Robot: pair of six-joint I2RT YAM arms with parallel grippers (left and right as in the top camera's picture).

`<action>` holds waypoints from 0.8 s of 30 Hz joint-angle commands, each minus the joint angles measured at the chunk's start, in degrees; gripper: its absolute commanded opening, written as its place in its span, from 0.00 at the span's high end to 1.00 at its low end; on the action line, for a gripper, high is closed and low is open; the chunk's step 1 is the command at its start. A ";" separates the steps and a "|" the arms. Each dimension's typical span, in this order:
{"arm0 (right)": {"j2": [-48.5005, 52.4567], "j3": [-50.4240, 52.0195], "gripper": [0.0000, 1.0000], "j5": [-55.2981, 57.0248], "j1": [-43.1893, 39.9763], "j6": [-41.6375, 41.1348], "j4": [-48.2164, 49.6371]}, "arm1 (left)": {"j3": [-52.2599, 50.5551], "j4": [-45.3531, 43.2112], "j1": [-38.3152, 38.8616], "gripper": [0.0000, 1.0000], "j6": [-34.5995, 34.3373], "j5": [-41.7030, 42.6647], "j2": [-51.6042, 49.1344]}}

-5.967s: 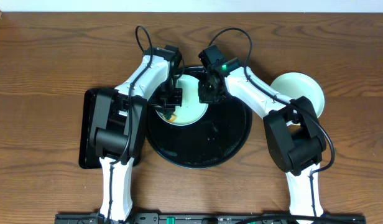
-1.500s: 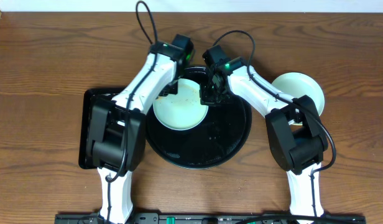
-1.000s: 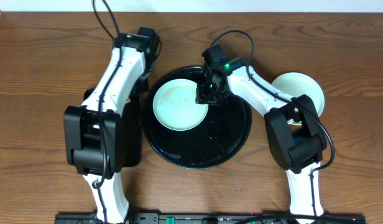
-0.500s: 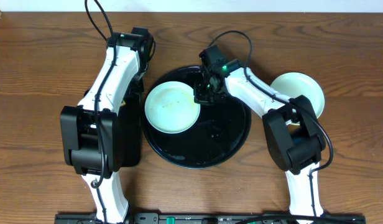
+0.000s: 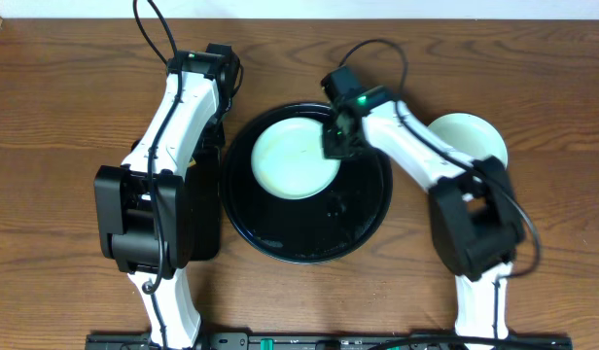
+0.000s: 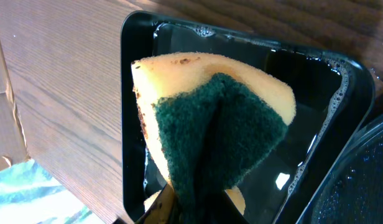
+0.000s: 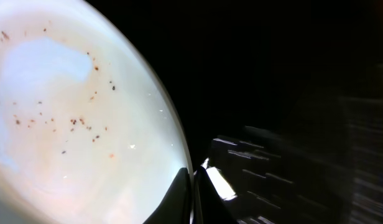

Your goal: Clean dirty plates on tray and stack at the side

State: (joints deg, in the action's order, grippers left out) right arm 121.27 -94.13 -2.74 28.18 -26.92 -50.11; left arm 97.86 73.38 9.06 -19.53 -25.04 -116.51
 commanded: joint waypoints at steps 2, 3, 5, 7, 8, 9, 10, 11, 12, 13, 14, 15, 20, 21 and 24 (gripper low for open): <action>-9.92 -0.66 0.99 14.62 -1.22 3.43 -3.04 | 0.94 -0.31 -0.15 0.88 -0.76 -1.14 0.66; -11.04 -0.66 0.98 15.50 -1.22 3.43 -4.09 | 0.94 -0.35 -0.15 0.88 -0.76 -1.14 0.66; -12.15 -0.66 0.99 16.26 -1.22 3.43 -5.97 | 0.94 -0.37 -0.15 0.88 -0.79 -1.14 0.66; -12.33 -0.66 0.99 16.24 -1.22 3.39 -8.13 | 0.94 -0.46 -0.15 0.88 -1.20 -1.14 0.66; -12.28 -0.61 0.99 16.22 -1.22 3.34 -9.07 | 0.94 -0.57 -0.15 0.88 -1.20 -1.14 0.66; -12.11 -0.50 0.99 16.22 -1.25 3.23 -9.79 | 0.94 -0.74 -0.15 0.88 -1.18 -1.11 0.66; -11.96 -0.33 0.99 16.24 -1.29 3.19 -10.49 | 0.94 -0.85 -0.15 0.88 -1.20 -1.11 0.66; -11.89 -0.11 0.99 16.22 -1.29 3.23 -10.82 | 0.94 -0.98 -0.15 0.87 -1.20 -1.11 0.66; -11.82 0.07 0.99 16.22 -1.27 3.23 -10.99 | 0.94 -1.09 -0.15 0.88 -1.20 -1.11 0.66; -11.78 0.20 0.99 16.22 -1.25 3.26 -10.99 | 0.94 -1.22 -0.15 0.88 -1.18 -1.11 0.66; -11.76 0.20 0.99 16.22 -1.14 3.28 -10.97 | 0.94 -1.42 -0.15 0.88 -1.18 -1.11 0.66; -11.76 0.20 0.99 16.20 -1.03 3.30 -10.82 | 0.94 -1.64 -0.15 0.87 -1.18 -1.11 0.66; -11.69 0.22 0.98 14.19 -0.35 3.04 -10.62 | 0.94 -2.12 -0.15 0.86 -1.18 -1.11 0.66; -11.47 0.24 0.90 13.60 -0.37 1.66 -11.04 | 0.94 -2.12 -0.15 0.85 -1.18 -1.11 0.66; -10.71 1.31 0.45 13.70 -1.01 -1.53 -11.80 | 0.94 -2.12 -0.15 0.83 -1.18 -1.11 0.66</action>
State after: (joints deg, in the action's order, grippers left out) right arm 109.34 -94.00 11.27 27.22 -25.47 -61.52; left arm 97.86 71.31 9.06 -19.68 -25.04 -116.51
